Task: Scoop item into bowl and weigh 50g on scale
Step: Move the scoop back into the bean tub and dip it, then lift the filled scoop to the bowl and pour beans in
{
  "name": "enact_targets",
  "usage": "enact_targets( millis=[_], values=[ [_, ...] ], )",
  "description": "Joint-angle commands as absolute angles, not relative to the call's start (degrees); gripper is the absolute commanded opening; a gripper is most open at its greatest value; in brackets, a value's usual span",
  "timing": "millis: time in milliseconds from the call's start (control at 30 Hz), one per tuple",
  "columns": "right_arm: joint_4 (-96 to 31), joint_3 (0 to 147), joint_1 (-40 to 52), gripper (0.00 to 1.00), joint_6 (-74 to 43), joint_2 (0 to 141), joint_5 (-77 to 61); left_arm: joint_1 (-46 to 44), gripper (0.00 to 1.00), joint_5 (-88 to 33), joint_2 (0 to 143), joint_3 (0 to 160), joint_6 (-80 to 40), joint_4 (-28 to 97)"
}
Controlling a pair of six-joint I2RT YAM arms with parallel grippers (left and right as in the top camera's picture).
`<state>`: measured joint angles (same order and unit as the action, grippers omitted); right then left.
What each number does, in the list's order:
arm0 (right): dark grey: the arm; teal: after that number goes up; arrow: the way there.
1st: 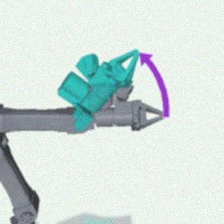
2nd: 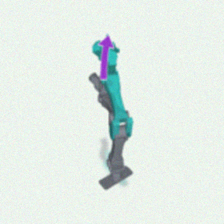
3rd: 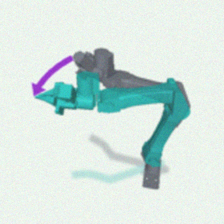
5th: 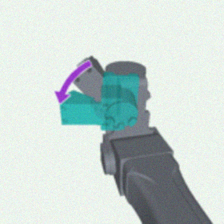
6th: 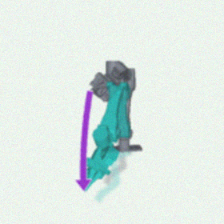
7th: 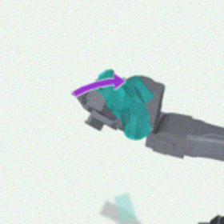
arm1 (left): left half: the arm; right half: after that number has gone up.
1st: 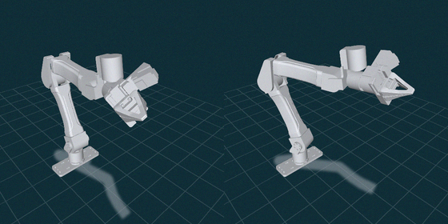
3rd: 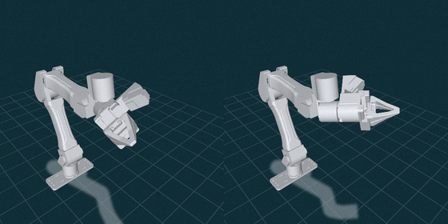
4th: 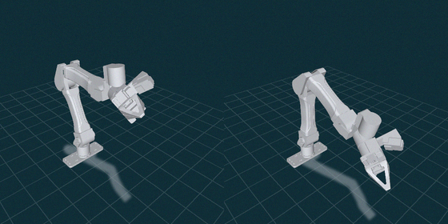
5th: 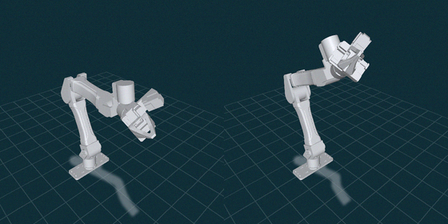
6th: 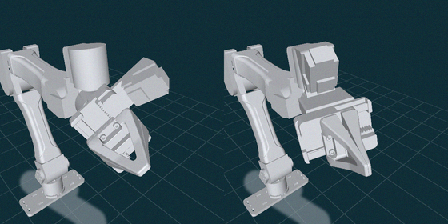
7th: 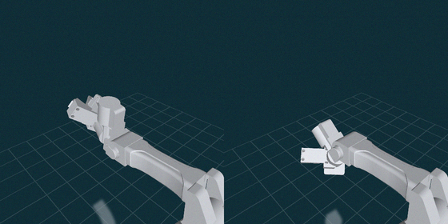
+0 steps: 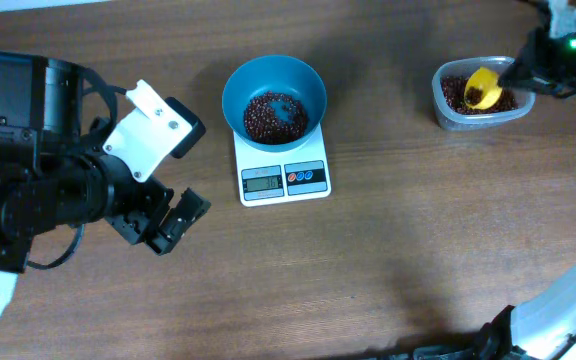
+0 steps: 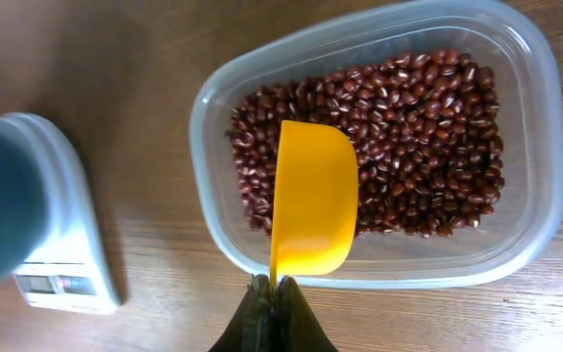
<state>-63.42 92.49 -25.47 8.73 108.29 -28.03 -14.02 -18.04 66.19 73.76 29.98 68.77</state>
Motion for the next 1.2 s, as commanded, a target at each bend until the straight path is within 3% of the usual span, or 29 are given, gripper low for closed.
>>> enact_targets(
  millis=[0, 300, 667, 800, 933, 1167],
  values=[
    [-64.1, 92.9, -28.0, 0.04, 8.3, 109.0, -39.4, -14.2, 0.99, -18.6, 65.9, 73.6, 29.8, 68.7],
    [-64.3, 92.9, -26.7, 0.04, 8.2, 109.0, -62.9, -14.2, 0.99, -18.6, 65.9, 73.6, 29.8, 68.6],
    [-62.5, 93.0, -2.8, 0.04, 8.1, 109.0, -62.9, -14.2, 0.99, -18.6, 65.9, 73.6, 29.8, 68.7],
    [-57.1, 93.4, 2.4, 0.04, 8.1, 108.1, -61.6, -14.2, 0.99, -18.6, 65.9, 73.6, 29.8, 68.7],
    [-56.1, 96.1, 6.5, 0.04, 10.2, 105.5, -43.1, -14.2, 0.99, -18.6, 65.9, 73.6, 29.8, 68.6],
    [-53.3, 98.6, 12.5, 0.04, 10.2, 105.1, -35.9, -14.2, 0.99, -18.6, 65.9, 73.6, 29.8, 68.7]
  ],
)
